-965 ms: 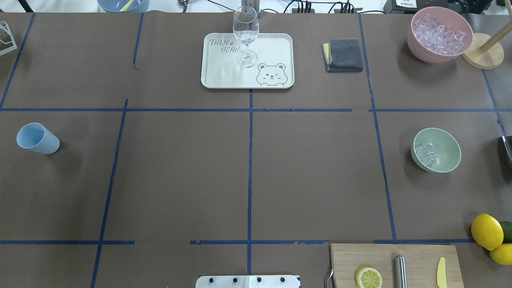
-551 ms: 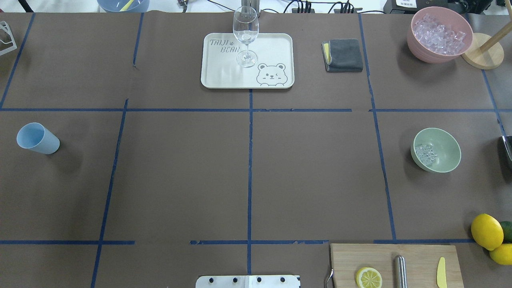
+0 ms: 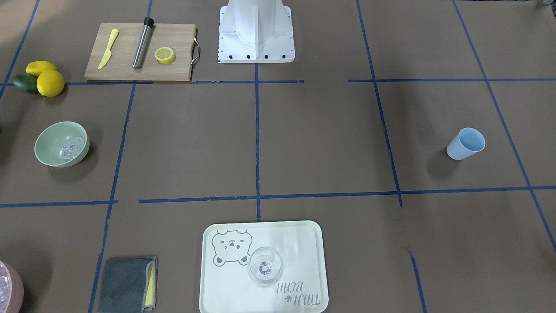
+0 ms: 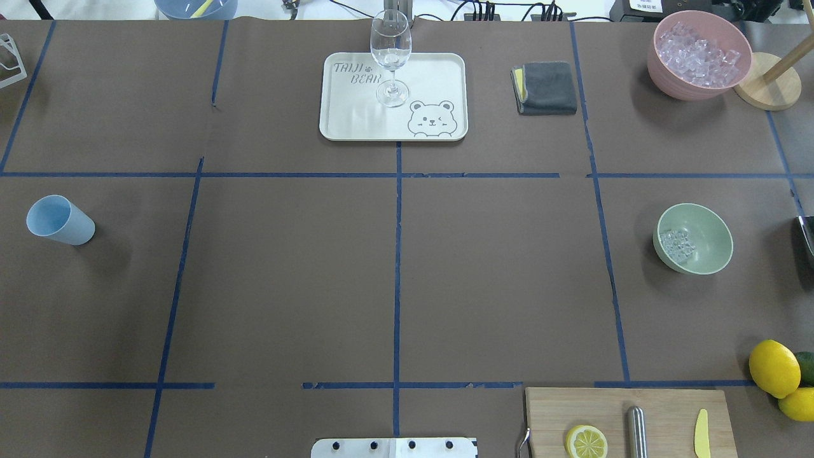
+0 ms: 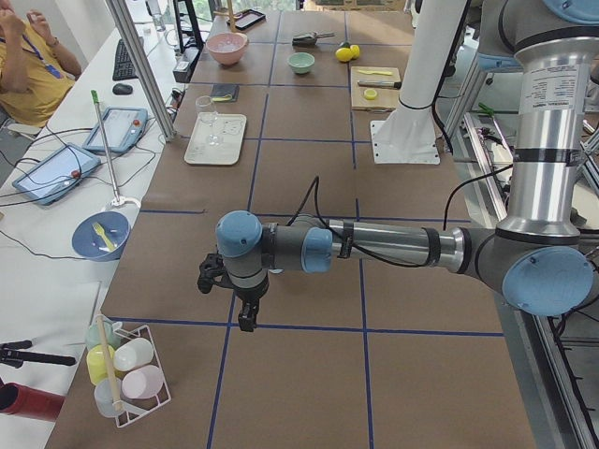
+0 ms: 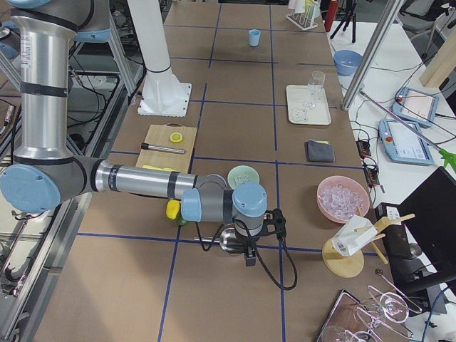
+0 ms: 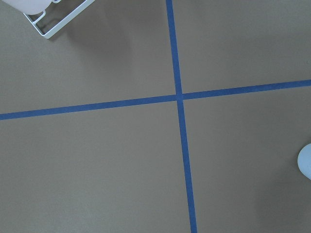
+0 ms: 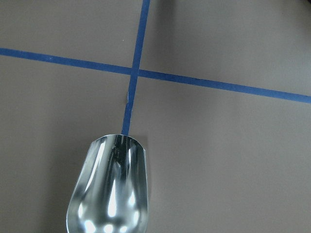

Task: Pour ice into bowl

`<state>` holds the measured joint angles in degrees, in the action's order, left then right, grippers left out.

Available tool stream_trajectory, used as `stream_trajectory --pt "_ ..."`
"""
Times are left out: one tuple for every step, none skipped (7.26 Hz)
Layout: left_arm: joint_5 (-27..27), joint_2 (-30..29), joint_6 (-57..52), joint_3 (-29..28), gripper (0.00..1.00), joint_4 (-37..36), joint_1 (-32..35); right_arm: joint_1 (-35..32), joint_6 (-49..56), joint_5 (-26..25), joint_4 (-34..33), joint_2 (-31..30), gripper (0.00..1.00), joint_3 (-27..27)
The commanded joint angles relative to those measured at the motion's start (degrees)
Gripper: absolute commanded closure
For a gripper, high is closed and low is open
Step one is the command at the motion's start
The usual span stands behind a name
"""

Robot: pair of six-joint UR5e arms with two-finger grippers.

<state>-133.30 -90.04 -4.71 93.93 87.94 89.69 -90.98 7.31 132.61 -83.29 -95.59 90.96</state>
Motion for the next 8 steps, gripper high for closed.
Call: stream_trajectory --pt "-0.4 0.0 0.1 -0.1 0.00 -0.1 0.0 0.2 0.0 -0.2 0.1 0.0 0.00 -0.2" --pt "-0.4 0.0 0.0 -0.2 0.00 -0.1 0.0 0.3 0.0 -0.1 0.1 0.0 0.00 -0.2" --pt "-0.4 0.0 0.0 -0.2 0.00 -0.1 0.0 0.9 -0.1 0.0 0.1 0.0 0.00 -0.2" --pt "-0.5 0.0 0.0 -0.3 0.00 0.0 0.0 1.3 -0.2 0.0 0.3 0.0 0.00 -0.2" --pt "-0.5 0.0 0.0 -0.4 0.00 0.1 0.0 1.7 -0.2 0.0 0.4 0.0 0.00 -0.2" --pt "-0.5 0.0 0.0 -0.3 0.00 0.1 0.0 1.8 -0.2 0.0 0.4 0.0 0.00 -0.2" --pt "-0.5 0.0 0.0 -0.3 0.00 0.1 0.0 1.9 -0.2 0.0 0.4 0.1 0.00 -0.2" --pt "-0.5 0.0 0.0 -0.3 0.00 0.1 0.0 2.2 -0.2 0.0 0.5 0.1 0.00 -0.2"
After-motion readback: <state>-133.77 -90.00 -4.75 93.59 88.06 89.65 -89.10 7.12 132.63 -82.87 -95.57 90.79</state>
